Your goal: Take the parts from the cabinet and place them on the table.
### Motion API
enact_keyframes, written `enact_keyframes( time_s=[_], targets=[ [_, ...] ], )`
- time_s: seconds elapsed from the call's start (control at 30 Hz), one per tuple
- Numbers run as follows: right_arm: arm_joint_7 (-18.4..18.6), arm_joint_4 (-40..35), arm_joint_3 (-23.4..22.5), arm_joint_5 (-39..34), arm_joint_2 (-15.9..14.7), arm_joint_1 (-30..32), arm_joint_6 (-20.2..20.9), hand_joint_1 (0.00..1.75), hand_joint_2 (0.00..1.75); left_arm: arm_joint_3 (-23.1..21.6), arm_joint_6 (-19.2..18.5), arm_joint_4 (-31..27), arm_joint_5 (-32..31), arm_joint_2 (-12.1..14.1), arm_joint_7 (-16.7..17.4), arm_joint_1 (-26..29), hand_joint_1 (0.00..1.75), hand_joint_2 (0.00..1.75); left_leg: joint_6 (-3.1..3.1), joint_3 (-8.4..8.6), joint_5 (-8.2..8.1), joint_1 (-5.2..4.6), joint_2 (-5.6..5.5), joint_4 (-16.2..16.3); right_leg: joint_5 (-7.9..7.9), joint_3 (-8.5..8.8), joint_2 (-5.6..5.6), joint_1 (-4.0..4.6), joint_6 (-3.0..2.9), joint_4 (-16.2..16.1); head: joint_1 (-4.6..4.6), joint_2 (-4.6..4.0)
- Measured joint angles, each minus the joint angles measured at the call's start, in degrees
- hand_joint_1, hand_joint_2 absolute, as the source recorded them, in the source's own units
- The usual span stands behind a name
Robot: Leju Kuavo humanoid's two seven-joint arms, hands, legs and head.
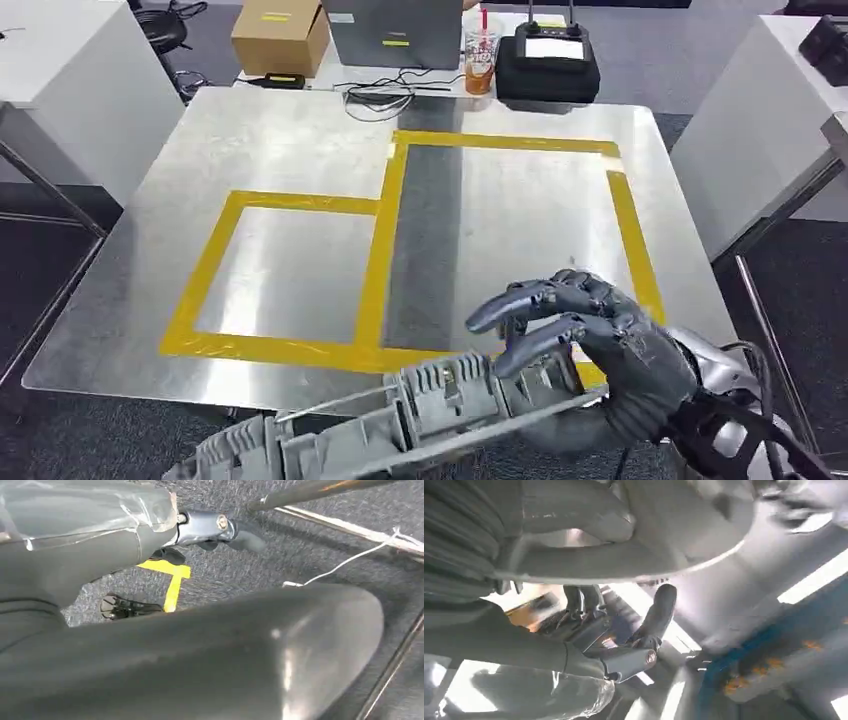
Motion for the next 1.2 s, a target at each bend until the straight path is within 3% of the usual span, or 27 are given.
enact_keyframes(
  time_s=[0.03, 0.07, 0.1, 0.17, 0.2, 0.27, 0.33, 0.37, 0.43, 0.53, 0.57, 0.6, 0.63, 0.7, 0.73, 0.77, 0.87, 0.9, 0.93, 0.97, 1.0, 1.07, 1.1, 1.13, 1.2],
  targets=[
    [0.0, 0.3, -0.1, 2.3, -0.5, -0.8, -1.6, 1.75, 1.75, 0.0, 0.0, 0.0, -0.3, -0.1, -0.3, 0.0, 0.0, 0.0, 0.06, 0.03, -0.23, -0.04, -0.04, 0.0, -0.84, -2.82, -0.01, 0.0, 0.18, 3.9, 0.09, 0.0],
    [-0.1, 0.8, -0.1, 5.0, -1.0, -1.9, -3.1, 1.75, 1.75, 0.0, 0.0, 0.2, -0.8, -0.2, -0.6, 0.0, 0.0, 0.0, 0.0, 0.18, -0.48, -0.07, -0.06, 0.1, -0.42, -4.62, -0.02, -0.03, 0.64, 5.5, 0.0, 0.0],
    [-0.4, 1.7, -0.2, 8.5, -1.6, -3.0, -4.6, 1.75, 1.75, 0.0, 0.0, 0.2, -1.1, -0.2, -0.8, 0.0, 0.0, 0.0, -0.05, 0.51, -0.74, -0.07, -0.08, 0.1, 1.29, -4.75, -0.03, -0.11, 1.31, 4.1, 0.04, 0.0],
    [-0.8, 3.0, -0.2, 16.7, -2.8, -5.0, -7.7, 1.75, 1.75, 0.0, 0.1, 0.4, -1.3, -0.2, -1.1, -0.1, 0.0, 0.0, -0.37, 1.32, -1.54, -0.03, -0.31, 0.5, 6.89, -1.82, -0.07, -0.32, 2.82, -4.6, 0.04, 0.0],
    [-0.8, 3.7, -0.1, 20.5, -3.5, -5.8, -9.0, 1.75, 1.75, 0.0, 0.1, 0.5, -1.4, -0.2, -1.2, -0.1, 0.0, 0.0, -0.67, 1.51, -2.08, -0.05, -0.43, 1.0, 9.49, 0.06, -0.12, -0.43, 3.19, -9.8, 0.09, 0.0],
    [-0.3, 5.1, 0.1, 27.6, -4.9, -6.8, -11.7, 1.75, 1.75, 0.0, 0.1, 0.5, -1.9, -0.2, -1.7, -0.1, 0.0, 0.0, -1.25, 1.02, -2.93, -0.44, -0.73, 2.2, 10.14, 0.87, -0.09, -0.21, 1.39, -11.5, -0.09, 0.0],
    [0.7, 7.0, 0.4, 34.4, -6.8, -7.5, -14.1, 1.75, 1.75, 0.0, 0.0, 0.5, -2.2, -0.2, -2.3, -0.1, 0.0, 0.0, -1.48, 1.05, -3.06, -0.32, -0.73, 2.1, 10.02, 0.89, -0.09, 0.08, 0.72, -11.5, -0.02, 0.0],
    [0.8, 8.3, 0.6, 36.9, -7.7, -8.0, -15.1, 1.75, 1.75, 0.0, 0.0, 0.5, -2.6, -0.1, -2.4, -0.1, 0.0, 0.0, -1.66, 1.06, -3.27, -0.34, -0.71, 2.3, 10.1, 1.04, -0.08, -0.38, 0.44, -11.7, -0.04, 0.0],
    [1.0, 10.4, 0.7, 40.4, -9.4, -8.7, -17.1, 1.75, 1.75, 0.0, 0.1, 0.5, -3.1, -0.2, -2.9, -0.1, 0.0, 0.0, -2.78, -0.16, -5.04, -0.05, -0.41, 4.8, 9.97, 1.47, -0.11, -0.75, -0.14, -11.7, -0.48, 0.0],
    [1.7, 13.0, 1.2, 47.1, -11.4, -8.8, -21.2, 1.75, 1.75, 0.0, 0.3, 0.8, -4.4, 0.0, -3.8, -0.2, 0.0, 0.0, -3.86, -6.95, -10.47, 1.06, -0.1, 17.9, 9.72, 1.56, -0.11, -0.72, -0.44, -11.7, -0.52, 0.0],
    [1.7, 13.8, 1.4, 48.1, -12.0, -8.8, -21.8, 1.75, 1.75, 0.0, 0.4, 0.9, -4.6, 0.0, -4.0, -0.2, 0.0, 0.0, -4.01, -8.56, -10.56, 1.31, 0.07, 20.3, 9.68, 1.61, -0.08, -0.74, -0.44, -11.7, -0.5, 0.0],
    [1.7, 14.4, 1.5, 48.5, -12.4, -8.8, -22.1, 1.75, 1.75, 0.0, 0.4, 1.1, -4.9, 0.0, -4.1, -0.2, 0.0, 0.0, -4.08, -8.6, -9.21, 1.5, 0.17, 19.5, 9.52, 1.75, -0.03, -0.78, -0.33, -11.7, -0.52, 0.0],
    [1.7, 14.9, 1.6, 48.7, -12.7, -8.7, -22.1, 1.75, 1.75, 0.0, 0.4, 1.2, -4.9, 0.1, -4.1, -0.3, 0.0, 0.0, -4.06, -7.29, -6.84, 1.63, 0.23, 16.3, 9.37, 1.98, 0.07, -0.81, -0.34, -11.7, -0.5, 0.0],
    [1.9, 15.6, 1.7, 49.9, -13.5, -8.8, -22.3, 1.75, 1.75, 0.0, 0.4, 1.3, -5.0, 0.3, -4.2, -0.3, 0.0, 0.0, -3.69, -2.27, -1.39, 1.67, 0.29, 5.8, 8.94, 2.76, 0.15, -0.87, 0.05, -11.8, -0.52, 0.0],
    [2.2, 15.8, 1.8, 51.5, -13.8, -8.9, -22.5, 1.75, 1.75, 0.0, 0.4, 1.3, -5.0, 0.4, -4.4, -0.4, 0.0, 0.0, -3.5, -0.69, -1.9, 1.5, 0.25, 3.3, 8.82, 2.95, 0.16, -0.83, 0.28, -11.9, -0.42, 0.0],
    [2.5, 16.1, 2.0, 53.4, -14.2, -9.2, -22.7, 1.75, 1.75, 0.0, 0.4, 1.4, -5.3, 0.5, -4.7, -0.5, 0.0, 0.0, -3.19, -0.55, -2.05, 1.03, 0.25, 2.4, 8.72, 2.75, 0.2, -0.47, 0.53, -11.9, -0.44, 0.0],
    [2.5, 18.3, 3.5, 58.6, -15.3, -10.0, -22.4, 1.75, 1.75, 0.0, 0.9, 1.7, -6.1, 0.9, -5.7, -0.7, 0.0, 0.0, -2.37, -0.27, -2.22, 0.74, 0.25, 2.5, 8.84, 3.07, 0.16, -0.72, 1.57, -12.5, -0.5, 0.0],
    [2.2, 19.4, 4.1, 59.3, -15.7, -10.3, -21.8, 1.75, 1.75, 0.0, 1.2, 1.9, -6.4, 1.2, -6.1, -0.9, 0.0, 0.0, -1.7, 0.65, -1.68, 1.27, 0.29, 1.1, 8.51, 3.03, 0.13, -0.6, 1.92, -12.5, -0.48, 0.0],
    [2.1, 21.2, 4.9, 59.9, -15.9, -10.7, -21.3, 1.75, 1.75, 0.0, 1.4, 2.5, -6.7, 1.2, -6.5, -0.9, 0.0, 0.0, -1.34, 1.31, -1.52, 1.2, 0.3, 0.5, 7.76, 2.67, -0.01, -0.61, 1.68, -10.9, -0.26, 0.0],
    [1.8, 23.4, 6.1, 60.3, -16.1, -11.2, -20.8, 1.75, 1.75, 0.0, 1.5, 3.1, -7.1, 1.6, -6.8, -1.0, 0.0, 0.0, -0.9, 1.47, -1.44, 1.12, 0.27, 0.4, 6.12, 0.91, 0.0, -0.53, 1.2, -7.2, -0.22, 0.0],
    [1.7, 25.3, 7.2, 60.6, -16.1, -11.4, -20.4, 1.75, 1.75, 0.0, 1.7, 3.7, -7.4, 2.0, -7.1, -1.2, 0.0, 0.0, -0.88, 1.45, -1.46, 0.99, 0.25, 0.4, 4.32, -1.63, -0.01, -0.47, 0.89, -2.4, -0.15, 0.0],
    [1.6, 29.4, 9.6, 61.0, -16.0, -11.3, -19.6, 1.75, 1.75, 0.0, 2.0, 4.9, -7.9, 2.4, -7.6, -1.4, 0.0, 0.0, -0.7, 1.35, -1.49, 0.63, 0.04, 0.5, 2.12, -5.9, -0.01, -0.49, 0.81, 5.2, -0.13, 0.0],
    [1.2, 31.5, 11.0, 60.7, -15.9, -11.4, -19.0, 1.75, 1.75, 0.0, 2.2, 5.6, -8.0, 2.8, -7.8, -1.4, 0.0, 0.0, -0.68, 1.39, -1.48, 0.44, -0.04, 0.5, 2.56, -6.29, -0.01, -0.48, 1.08, 5.4, -0.09, 0.0],
    [0.8, 33.9, 12.5, 60.0, -15.7, -11.6, -18.3, 1.75, 1.75, -0.1, 2.5, 6.3, -8.2, 3.0, -8.1, -1.4, 0.0, 0.0, -0.68, 1.43, -1.48, 0.3, -0.15, 0.5, 4.07, -5.14, -0.01, -0.48, 1.5, 2.7, -0.11, 0.0],
    [0.2, 38.0, 14.9, 58.5, -15.3, -13.1, -16.8, 1.75, 1.75, -0.3, 2.9, 7.5, -8.4, 3.6, -8.4, -1.6, 0.0, 0.0, -0.75, 1.48, -1.54, 0.07, -0.33, 0.8, 8.62, 0.05, -0.04, -0.47, 2.07, -8.2, -0.11, 0.0]
  ],
)
